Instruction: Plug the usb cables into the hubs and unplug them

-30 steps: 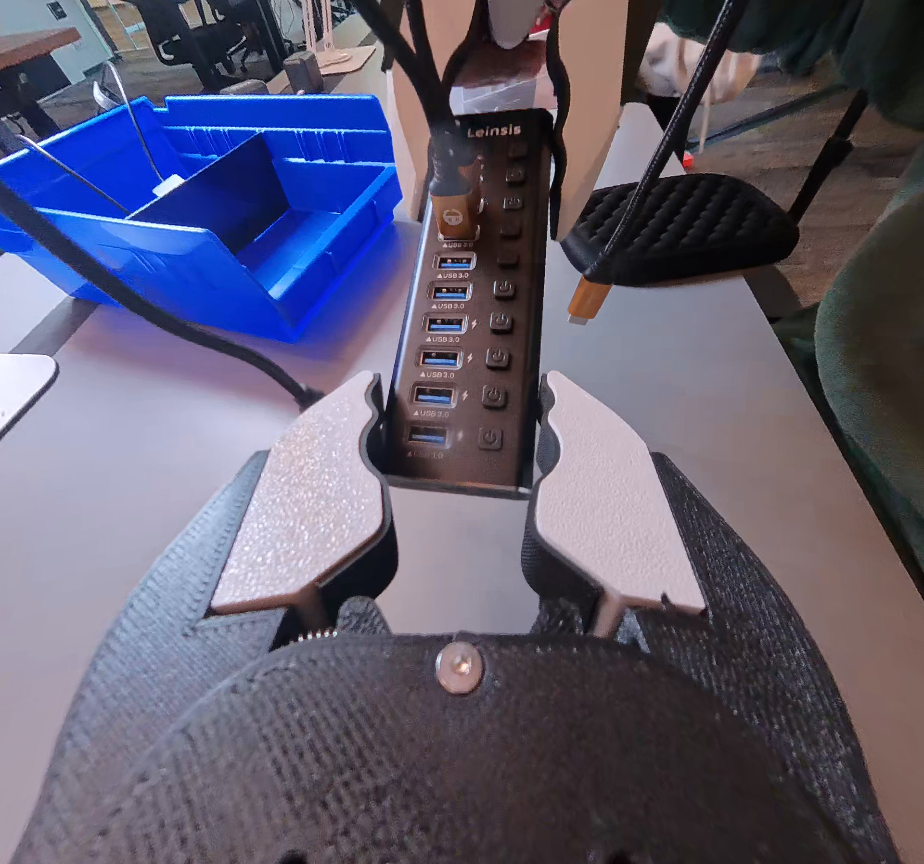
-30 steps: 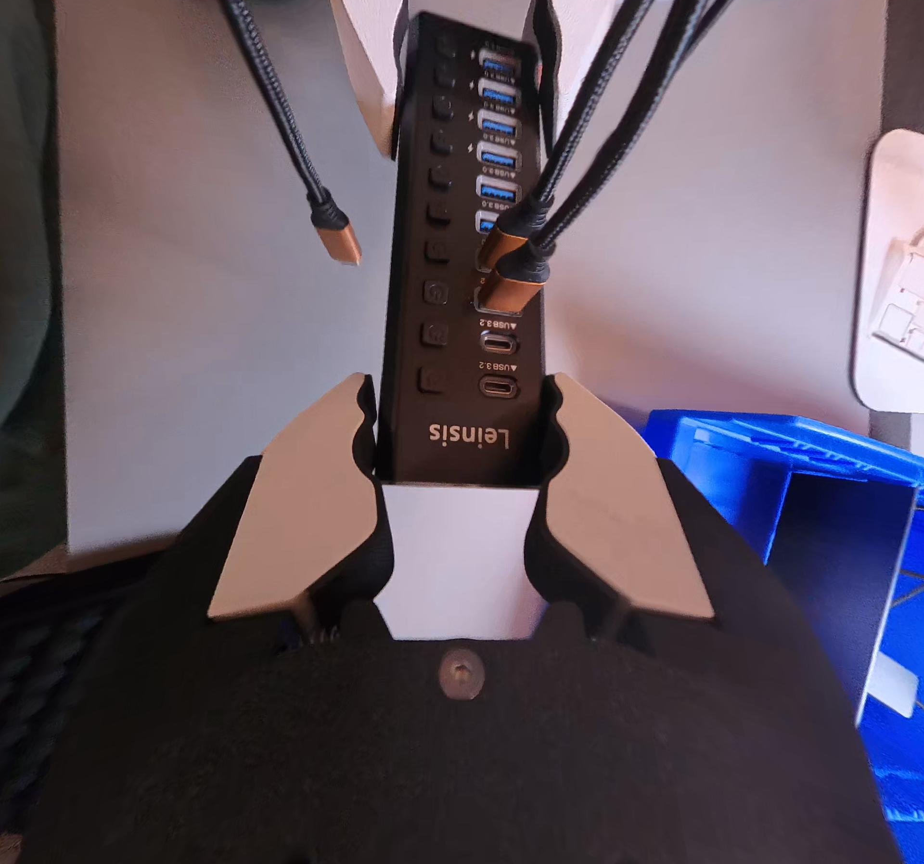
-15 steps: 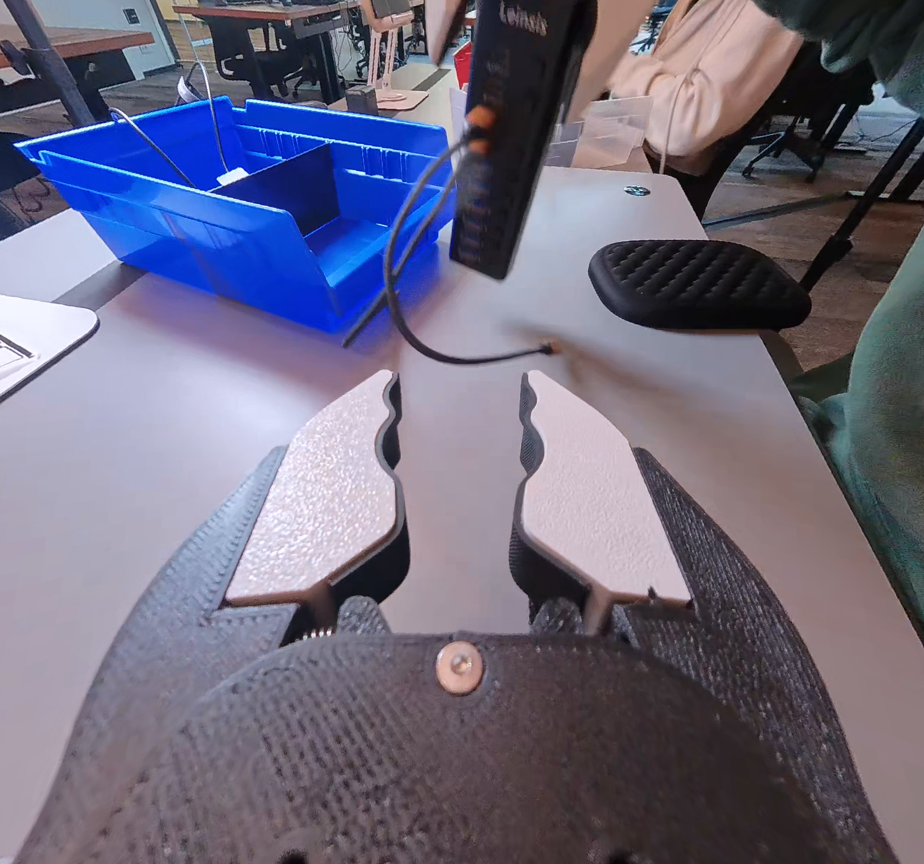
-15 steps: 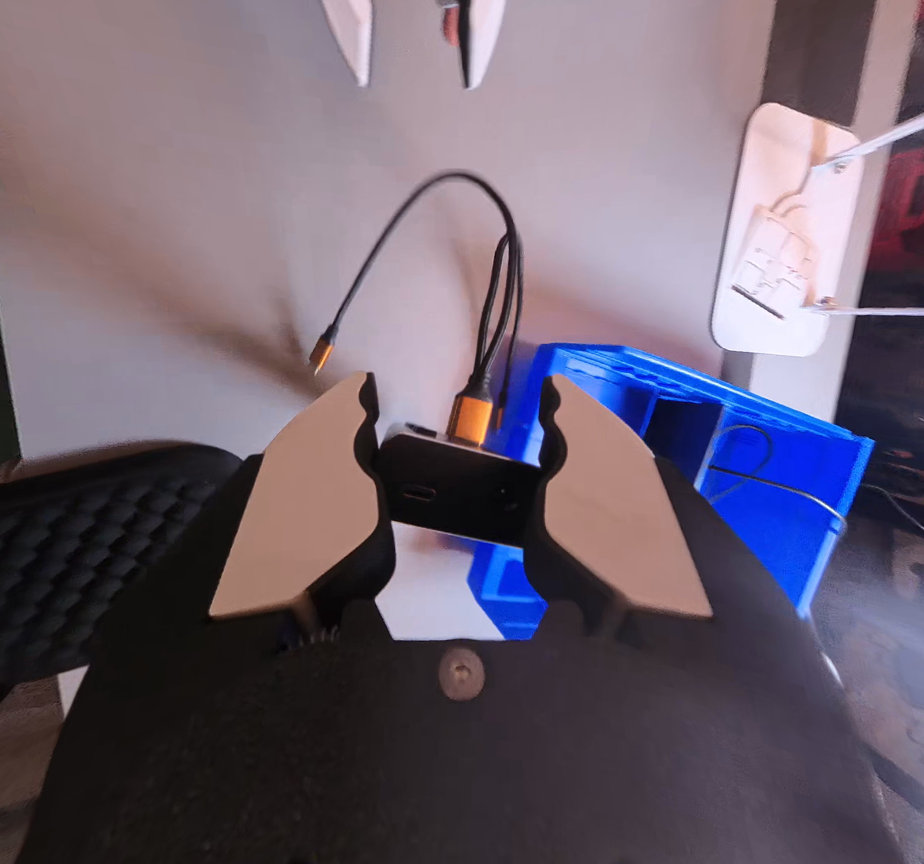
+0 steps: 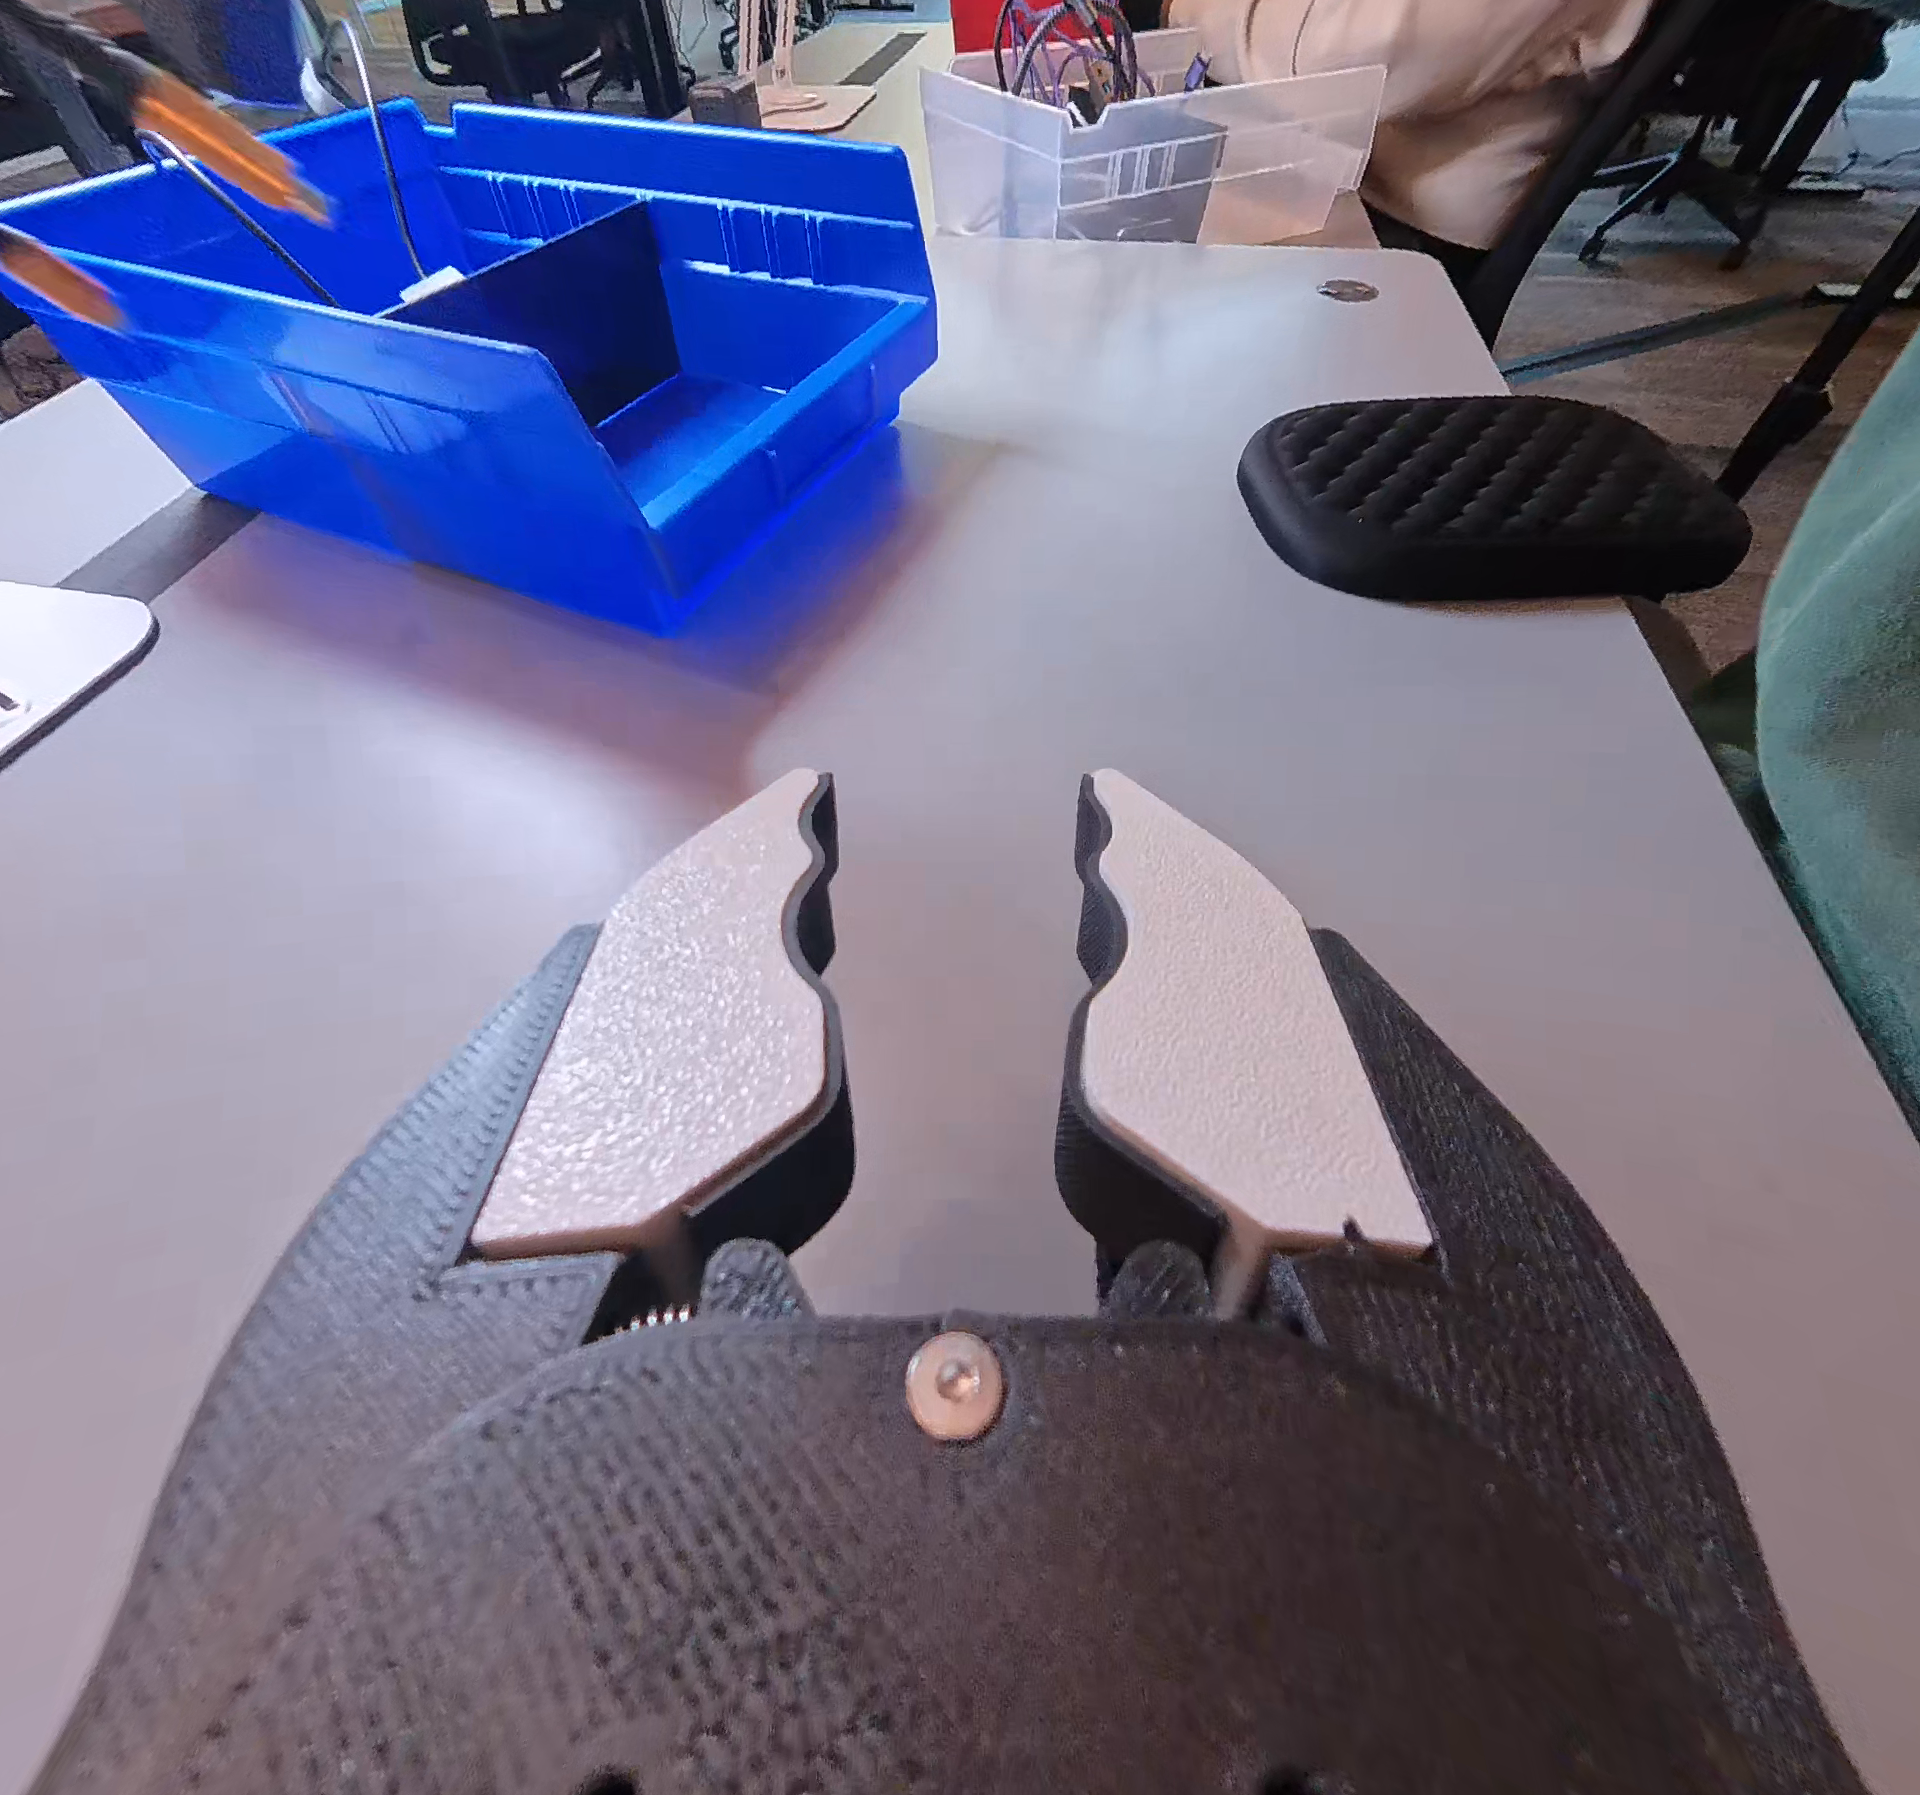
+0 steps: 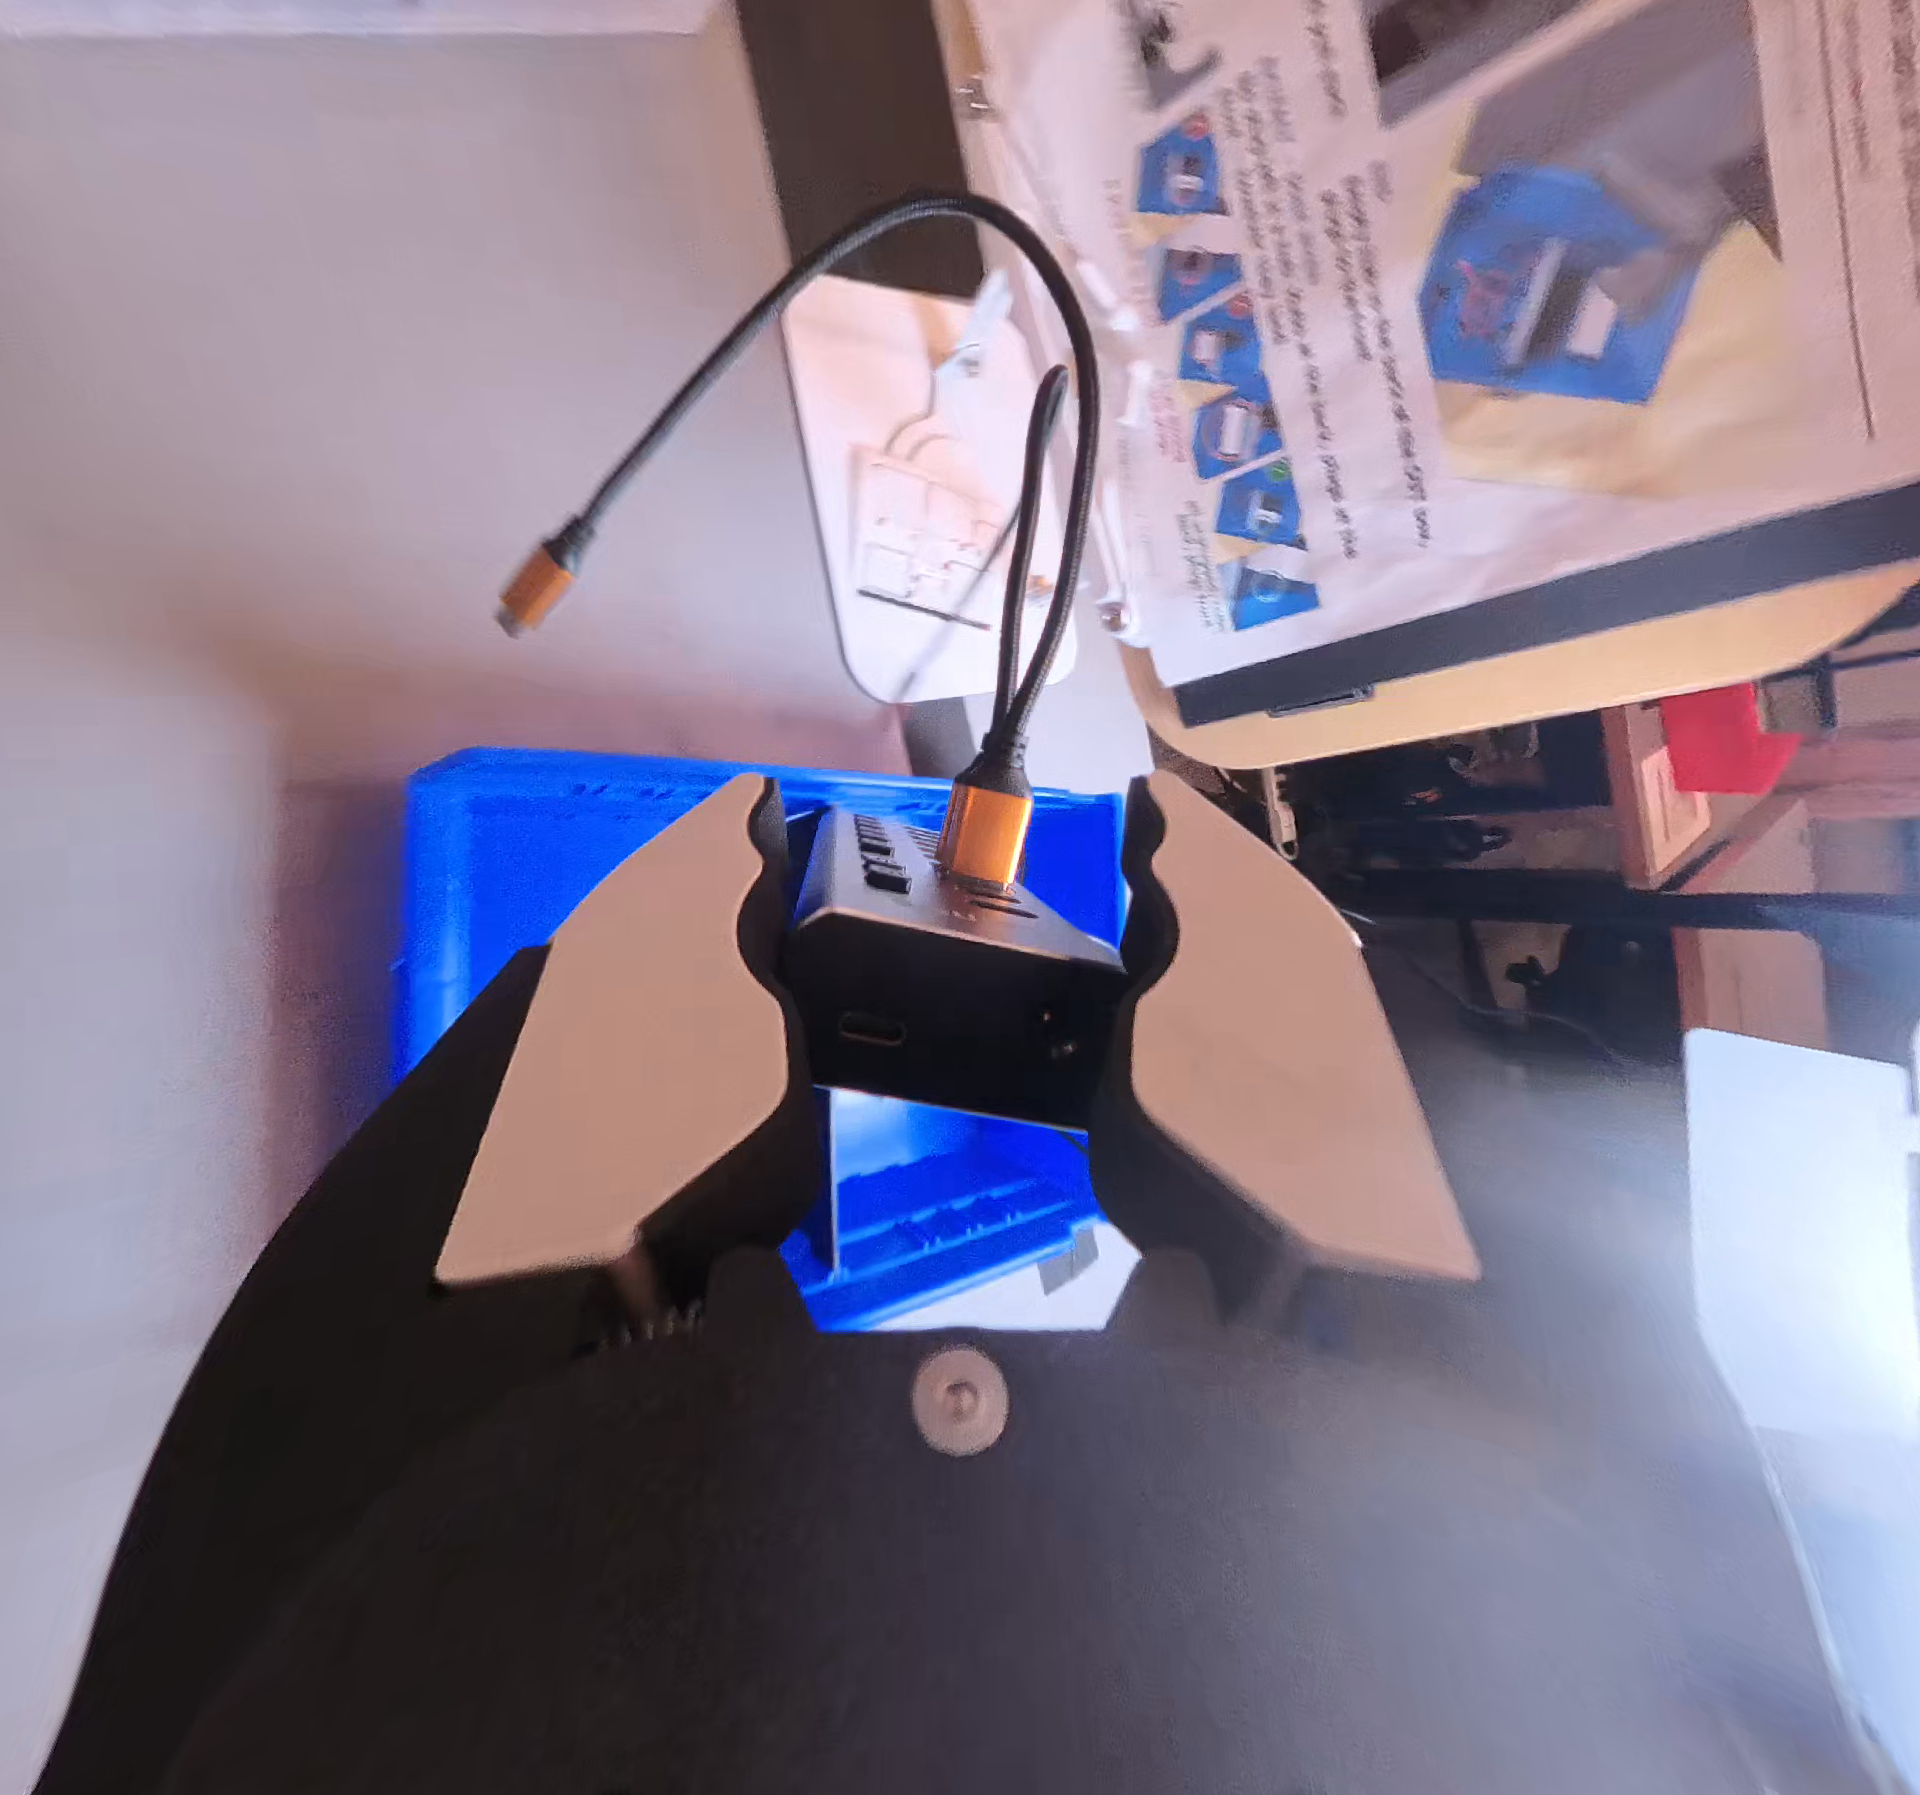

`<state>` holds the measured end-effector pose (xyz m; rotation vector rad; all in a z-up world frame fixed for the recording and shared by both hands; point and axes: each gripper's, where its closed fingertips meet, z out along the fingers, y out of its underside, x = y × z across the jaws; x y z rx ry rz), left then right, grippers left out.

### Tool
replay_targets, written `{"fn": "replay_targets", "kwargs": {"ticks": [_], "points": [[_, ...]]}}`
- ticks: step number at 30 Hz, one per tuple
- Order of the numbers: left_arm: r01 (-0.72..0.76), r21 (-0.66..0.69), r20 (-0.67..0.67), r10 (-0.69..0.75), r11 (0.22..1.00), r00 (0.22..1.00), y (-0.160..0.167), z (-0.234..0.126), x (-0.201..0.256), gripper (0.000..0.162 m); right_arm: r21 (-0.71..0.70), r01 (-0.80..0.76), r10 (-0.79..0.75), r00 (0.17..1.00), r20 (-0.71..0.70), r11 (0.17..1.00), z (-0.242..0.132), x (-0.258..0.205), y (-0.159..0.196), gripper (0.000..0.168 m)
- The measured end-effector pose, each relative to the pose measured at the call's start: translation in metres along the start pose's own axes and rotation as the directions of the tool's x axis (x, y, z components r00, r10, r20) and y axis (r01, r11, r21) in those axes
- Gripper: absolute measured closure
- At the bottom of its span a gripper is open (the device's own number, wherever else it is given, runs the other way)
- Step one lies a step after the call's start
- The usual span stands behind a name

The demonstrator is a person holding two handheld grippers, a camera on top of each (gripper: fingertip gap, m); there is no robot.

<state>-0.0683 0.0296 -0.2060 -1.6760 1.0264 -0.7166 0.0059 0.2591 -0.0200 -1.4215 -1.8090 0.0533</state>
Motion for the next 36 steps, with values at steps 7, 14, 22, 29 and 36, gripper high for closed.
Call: {"fn": "replay_targets", "kwargs": {"ticks": [7, 14, 22, 29, 36], "points": [[-0.014, -0.049, -0.011, 0.014, 0.999, 1.0, 0.014, 0.004, 0.001, 0.12, 0.051, -0.301, 0.301, 0.954, 0.009, 0.952, 0.069, 0.033, 0.122, 0.105], [0.03, -0.087, -0.042, -0.033, 0.996, 0.999, 0.028, 0.012, -0.001, 0.123, -0.239, -0.339, 0.34, 0.94, -0.038, 0.91, 0.081, 0.023, 0.226, 0.115], [0.019, -0.115, -0.049, -0.025, 0.993, 0.998, 0.034, 0.015, 0.003, 0.124, -0.527, -0.262, 0.27, 0.961, -0.063, 0.808, 0.076, 0.021, 0.253, 0.098], [0.015, -0.134, -0.068, -0.024, 0.991, 0.997, 0.038, 0.018, 0.007, 0.124, -0.337, -0.3, 0.272, 0.954, -0.13, 0.892, 0.088, 0.06, 0.171, 0.096], [-0.003, -0.161, -0.073, -0.009, 0.987, 0.997, 0.045, 0.017, 0.008, 0.125, -0.356, -0.044, -0.019, 0.985, -0.17, 0.934, 0.141, 0.076, 0.115, 0.112]]}}
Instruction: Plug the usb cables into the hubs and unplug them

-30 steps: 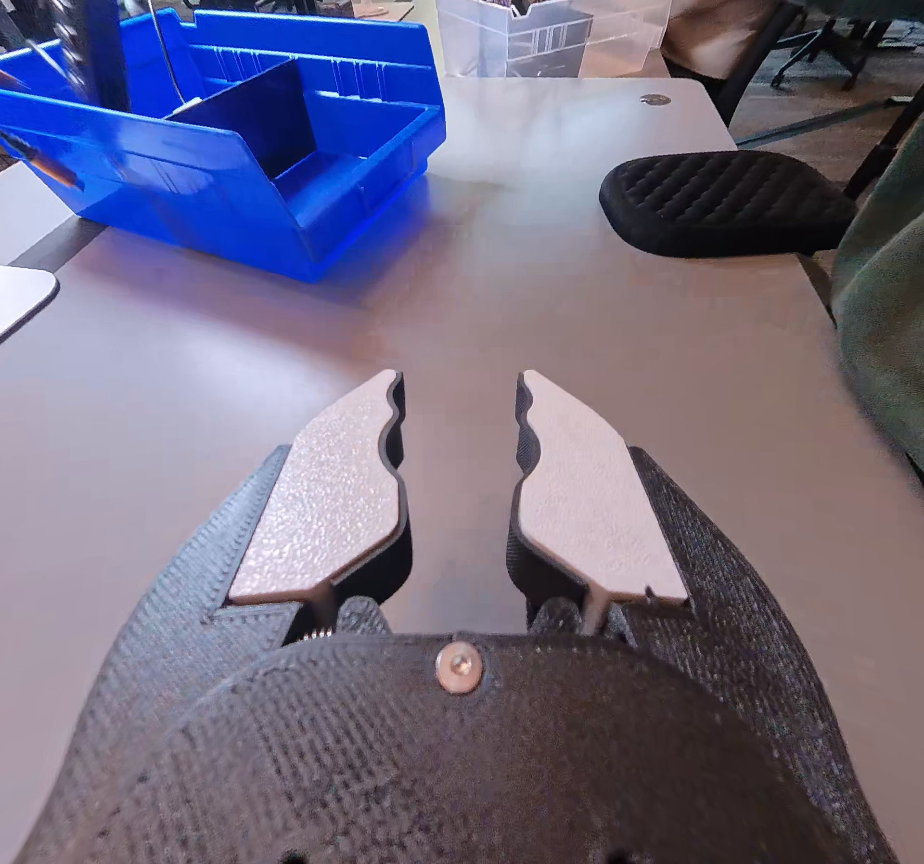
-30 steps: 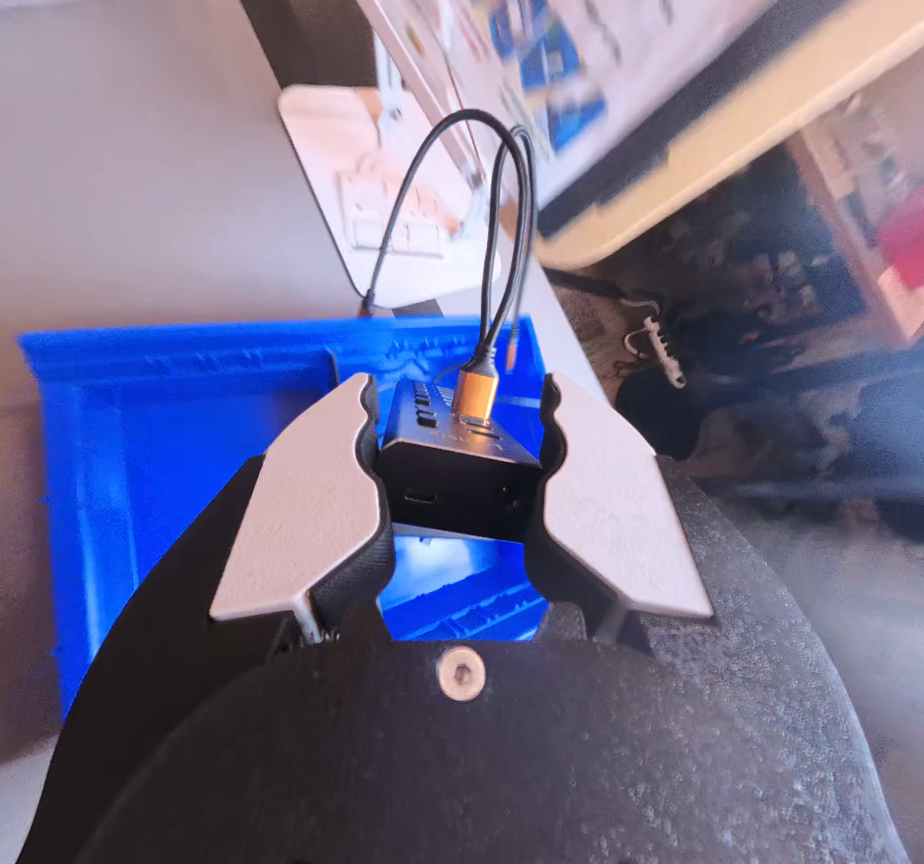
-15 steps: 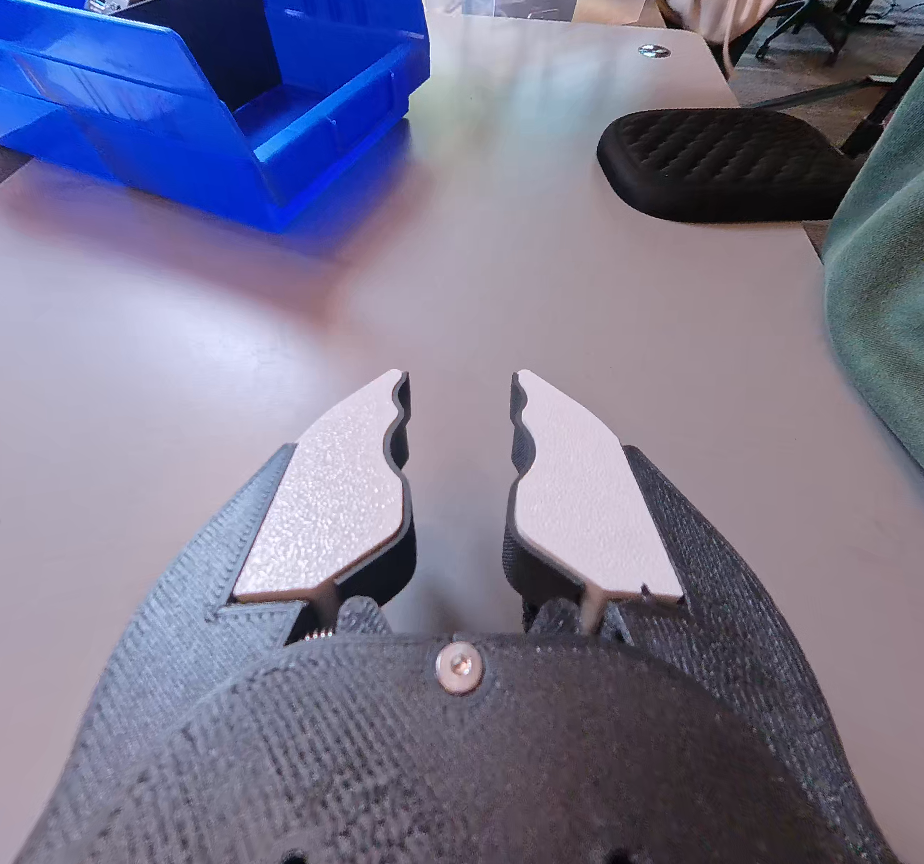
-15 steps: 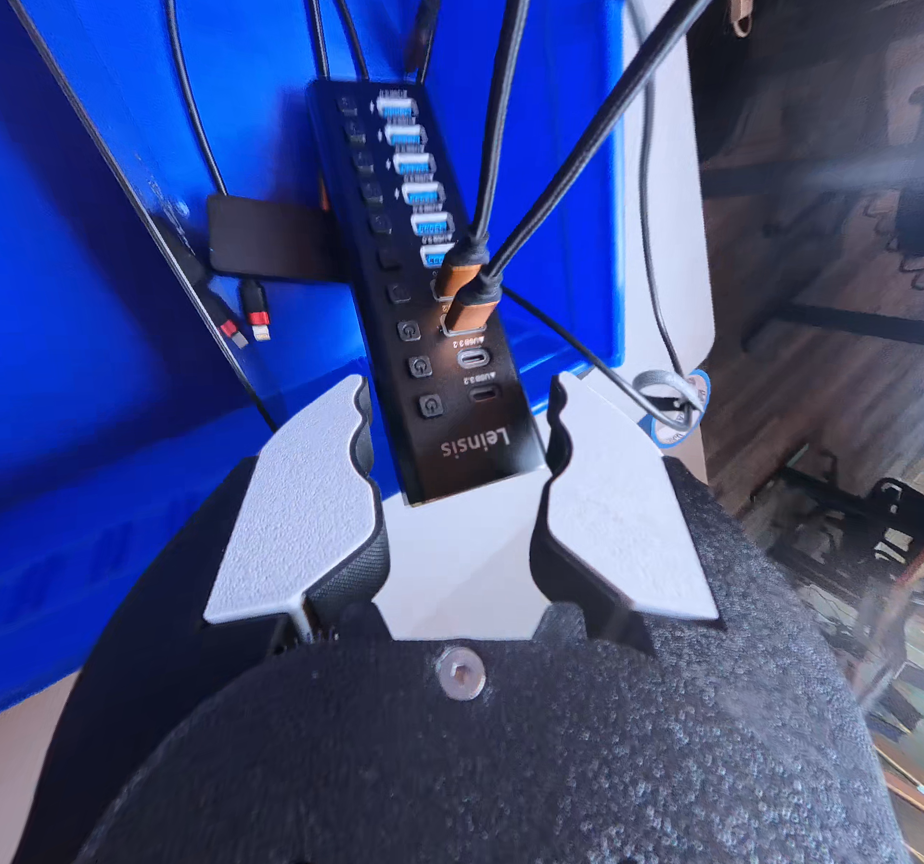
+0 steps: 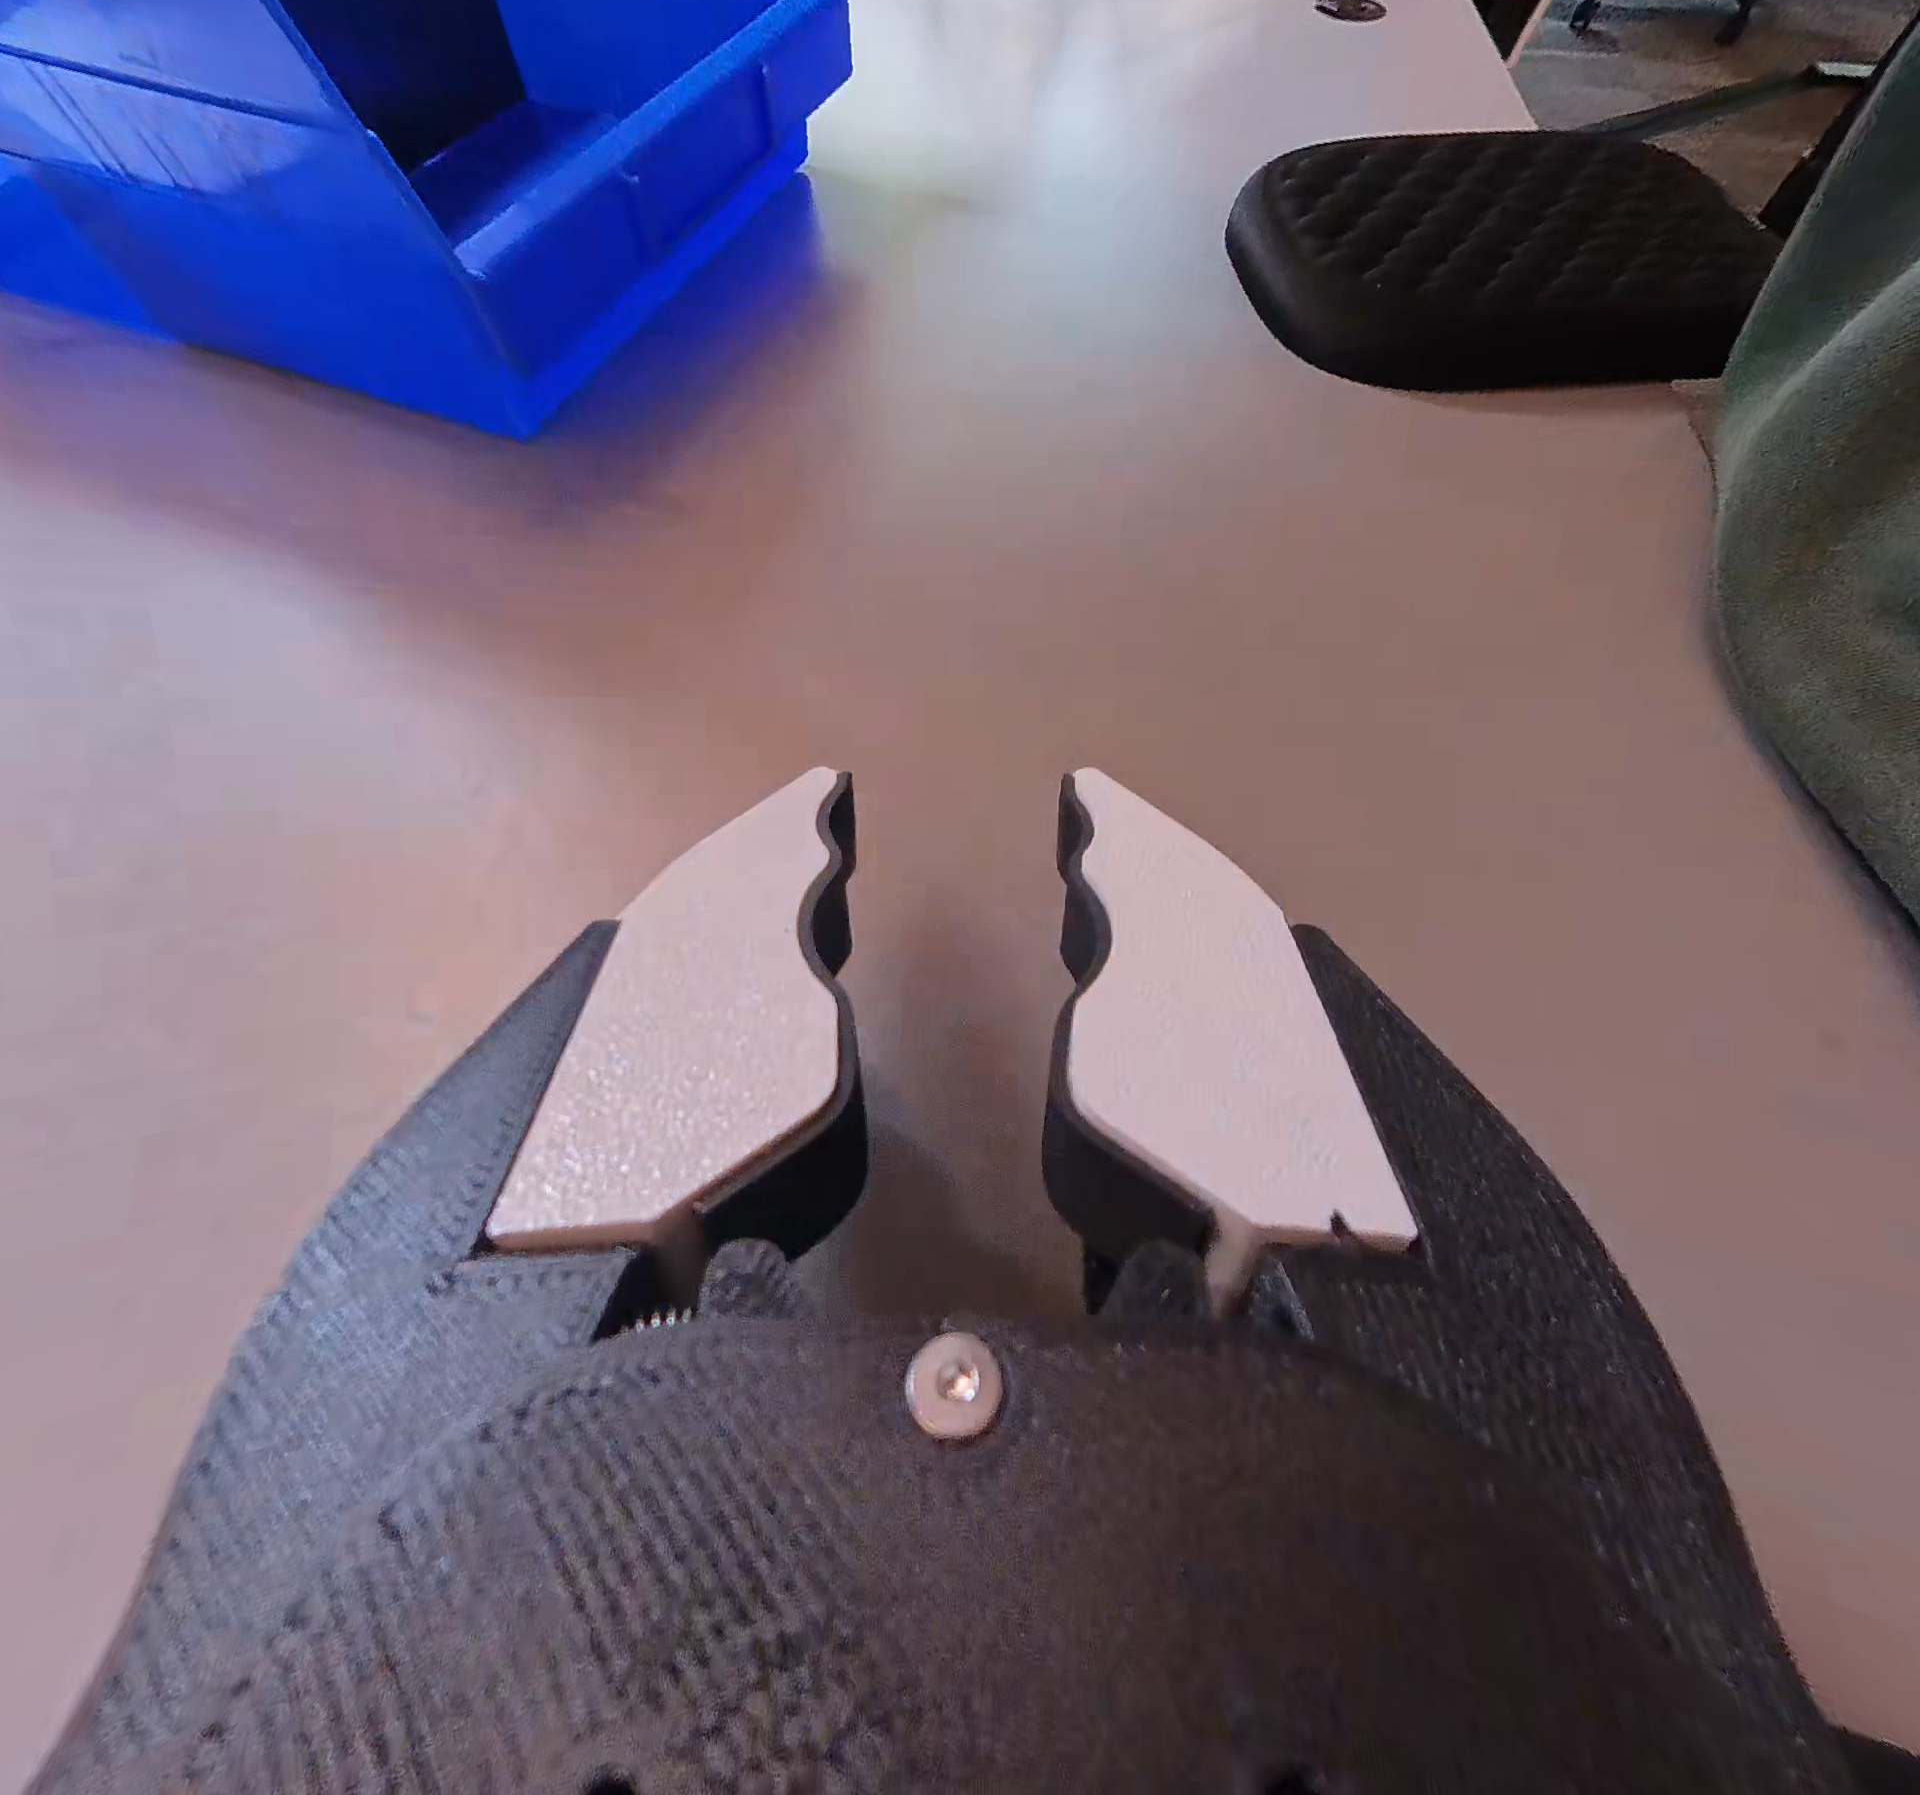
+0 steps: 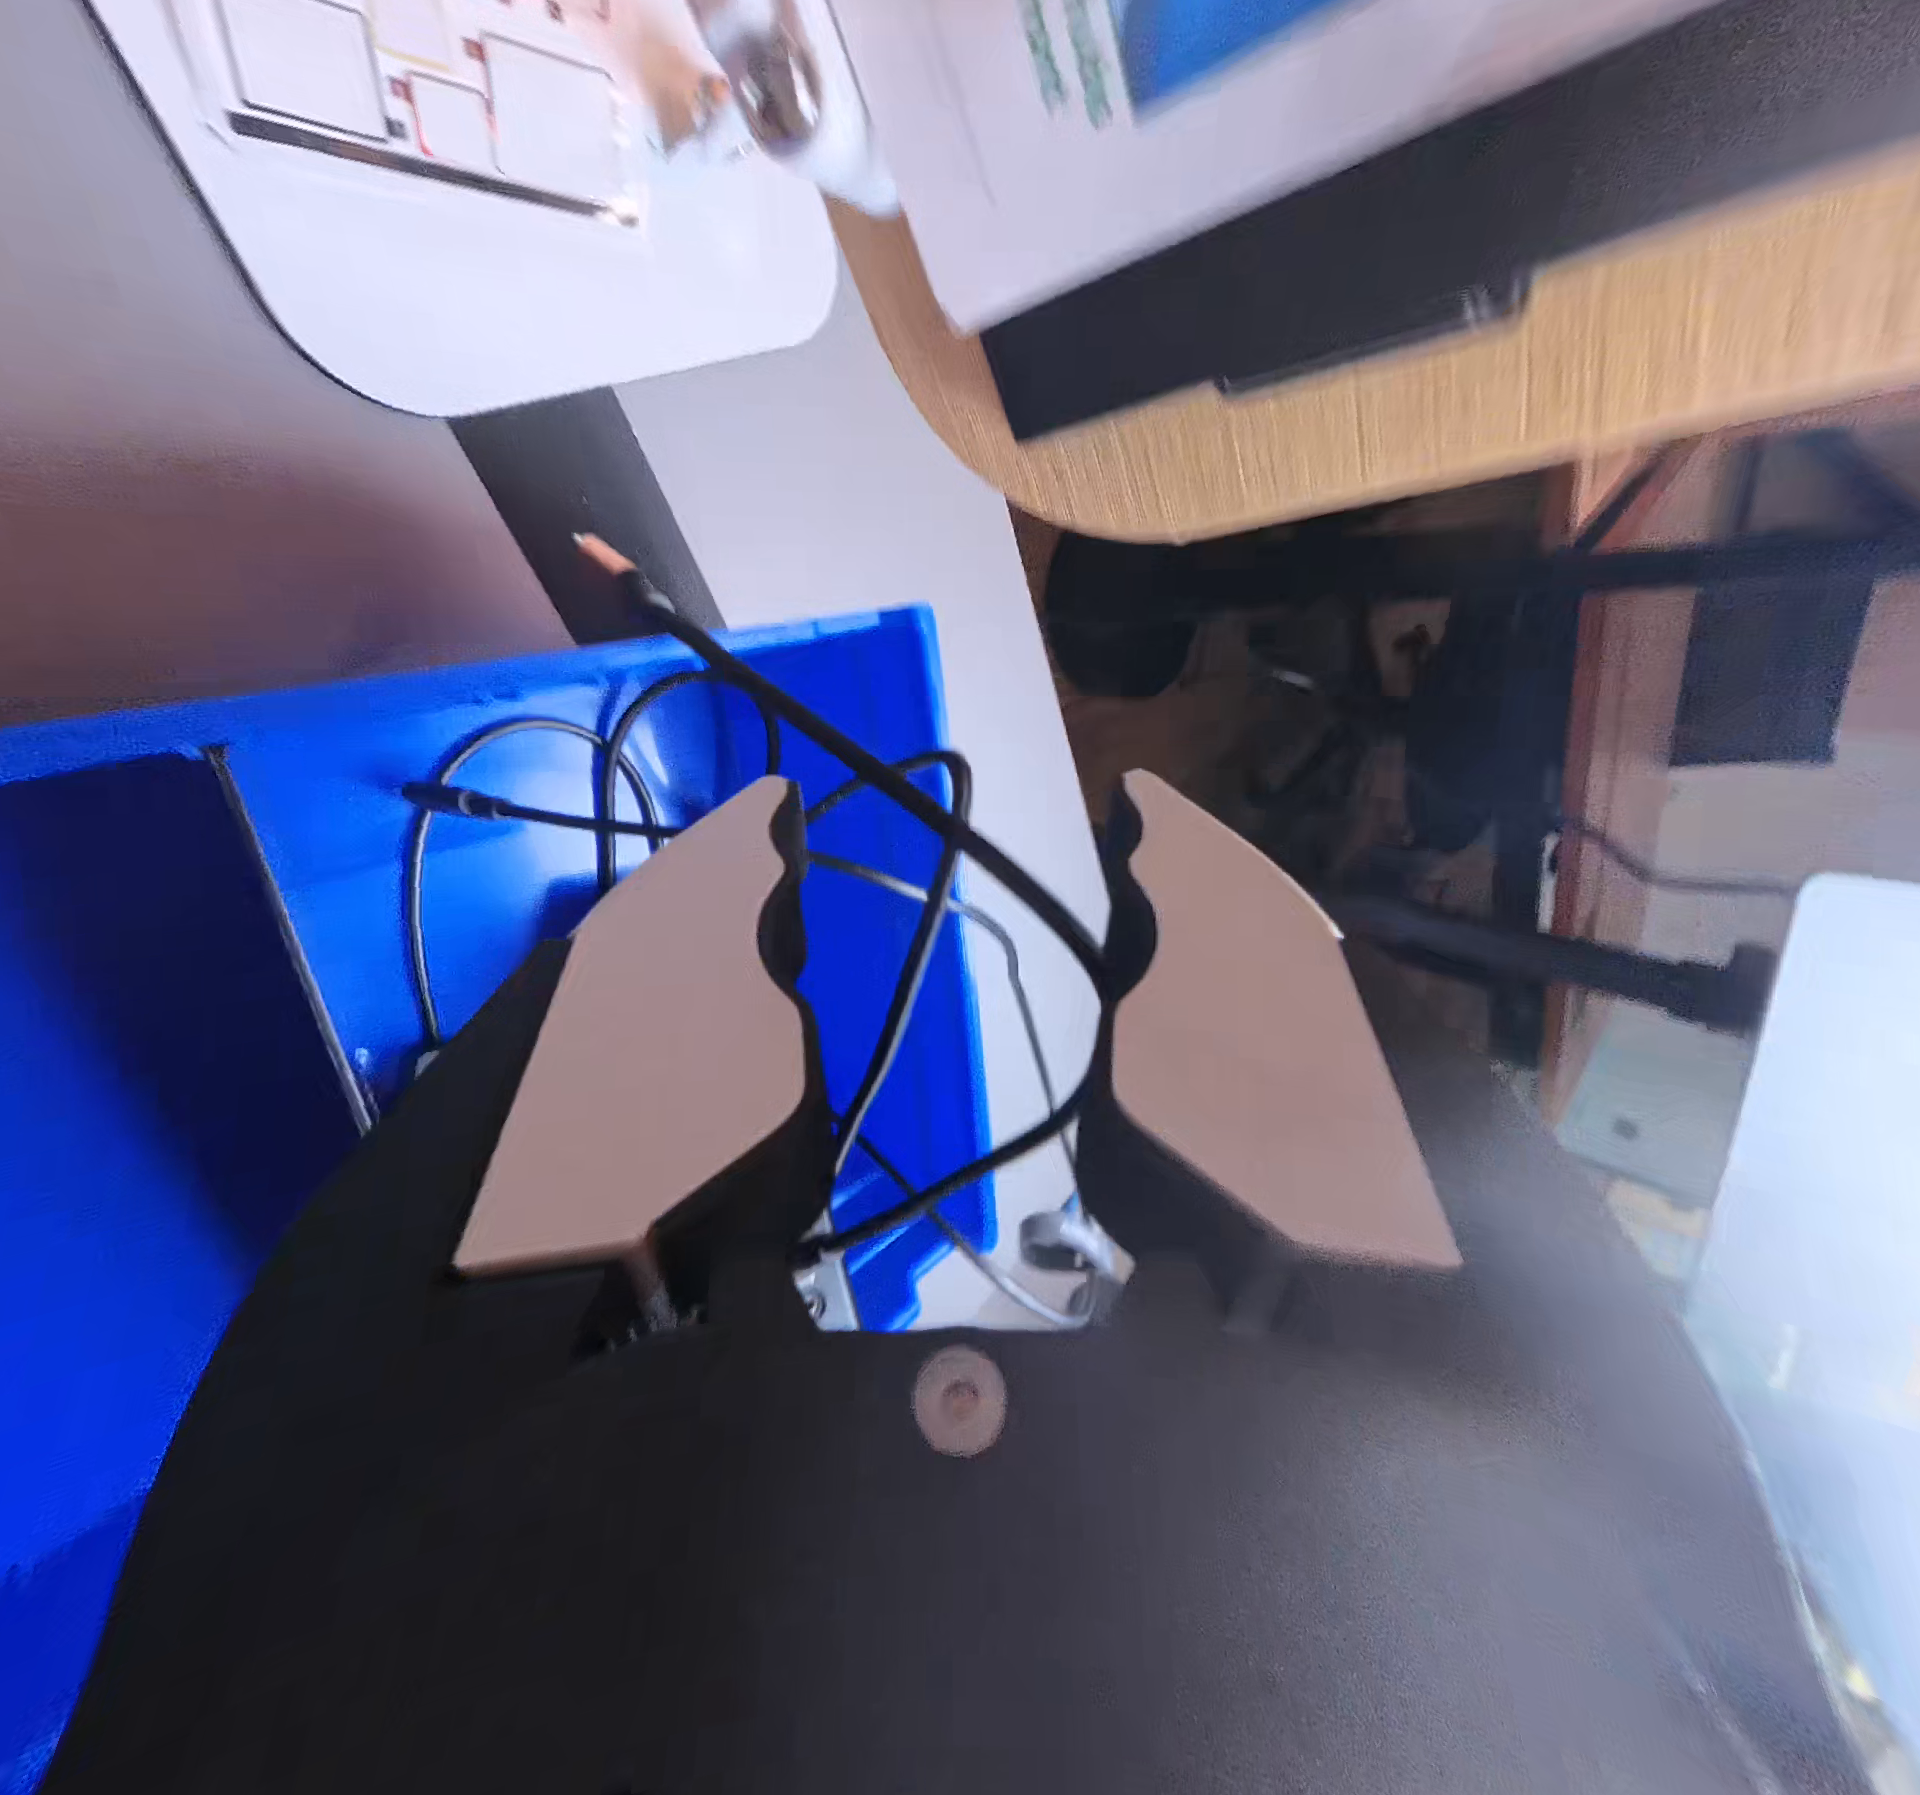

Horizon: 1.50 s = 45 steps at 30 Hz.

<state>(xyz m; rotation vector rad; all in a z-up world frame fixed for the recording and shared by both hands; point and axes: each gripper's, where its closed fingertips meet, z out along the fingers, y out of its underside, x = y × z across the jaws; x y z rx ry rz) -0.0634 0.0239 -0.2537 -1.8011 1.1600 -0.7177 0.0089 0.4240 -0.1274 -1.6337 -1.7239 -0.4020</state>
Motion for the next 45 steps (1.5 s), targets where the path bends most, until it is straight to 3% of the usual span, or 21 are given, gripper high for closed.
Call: {"fn": "replay_targets", "kwargs": {"ticks": [3, 5, 13, 18, 20, 24, 30, 33, 36, 38, 41, 43, 44, 45], "points": [[0.006, 0.009, -0.006, -0.006, 1.0, 1.0, -0.001, -0.001, 0.0, 0.125, -0.054, 0.135, -0.135, 0.991, 0.014, 0.989, 0.001, -0.007, -0.009, 0.157], [0.013, 0.018, -0.011, -0.013, 1.0, 1.0, -0.002, -0.002, 0.0, 0.125, -0.089, 0.171, -0.169, 0.985, 0.031, 0.981, -0.007, -0.004, -0.005, 0.163], [0.004, 0.0, -0.012, -0.004, 1.0, 1.0, 0.0, 0.0, 0.001, 0.127, -0.359, 0.292, -0.239, 0.953, 0.186, 0.887, -0.058, 0.004, 0.067, 0.164], [-0.014, -0.016, -0.007, 0.014, 1.0, 1.0, 0.001, 0.002, 0.003, 0.127, -0.313, 0.412, -0.374, 0.911, 0.176, 0.856, -0.036, -0.025, 0.051, 0.163], [-0.015, -0.017, -0.008, 0.015, 1.0, 1.0, 0.002, 0.002, 0.004, 0.127, -0.269, 0.456, -0.425, 0.89, 0.168, 0.848, -0.021, -0.044, 0.036, 0.162], [-0.008, -0.013, -0.01, 0.008, 1.0, 1.0, 0.002, 0.001, 0.004, 0.127, -0.082, 0.408, -0.402, 0.912, 0.085, 0.909, -0.015, -0.058, -0.011, 0.134], [-0.002, 0.003, -0.015, 0.002, 1.0, 1.0, 0.0, 0.0, 0.003, 0.126, 0.288, 0.105, -0.113, 0.994, 0.009, 0.952, -0.079, -0.044, -0.055, 0.13], [-0.013, 0.016, -0.001, 0.013, 1.0, 1.0, -0.004, -0.002, 0.003, 0.126, 0.365, -0.037, -0.009, 0.992, 0.123, 0.93, -0.109, -0.073, -0.046, 0.128], [-0.041, 0.041, 0.016, 0.04, 0.998, 0.999, -0.019, -0.013, 0.005, 0.129, 0.303, -0.059, -0.044, 0.945, 0.324, 0.951, -0.122, -0.145, -0.017, 0.128], [-0.085, 0.022, 0.053, 0.084, 0.996, 0.995, -0.028, -0.026, 0.005, 0.132, 0.207, 0.009, -0.098, 0.899, 0.426, 0.978, -0.12, -0.196, 0.012, 0.128], [-0.174, -0.065, 0.198, 0.184, 0.983, 0.963, -0.038, -0.064, -0.01, 0.134, 0.085, 0.089, -0.12, 0.858, 0.499, 0.992, -0.108, -0.246, 0.048, 0.114], [-0.149, -0.167, 0.284, 0.192, 0.975, 0.939, -0.029, -0.097, -0.021, 0.128, 0.018, 0.105, -0.099, 0.857, 0.506, 0.994, -0.095, -0.26, 0.064, 0.11], [-0.128, -0.212, 0.346, 0.197, 0.969, 0.917, -0.022, -0.115, -0.03, 0.127, -0.006, 0.118, -0.099, 0.858, 0.504, 0.993, -0.089, -0.264, 0.07, 0.111], [-0.099, -0.274, 0.402, 0.207, 0.957, 0.892, -0.01, -0.133, -0.04, 0.126, -0.024, 0.129, -0.102, 0.87, 0.482, 0.991, -0.083, -0.265, 0.073, 0.123]]}}
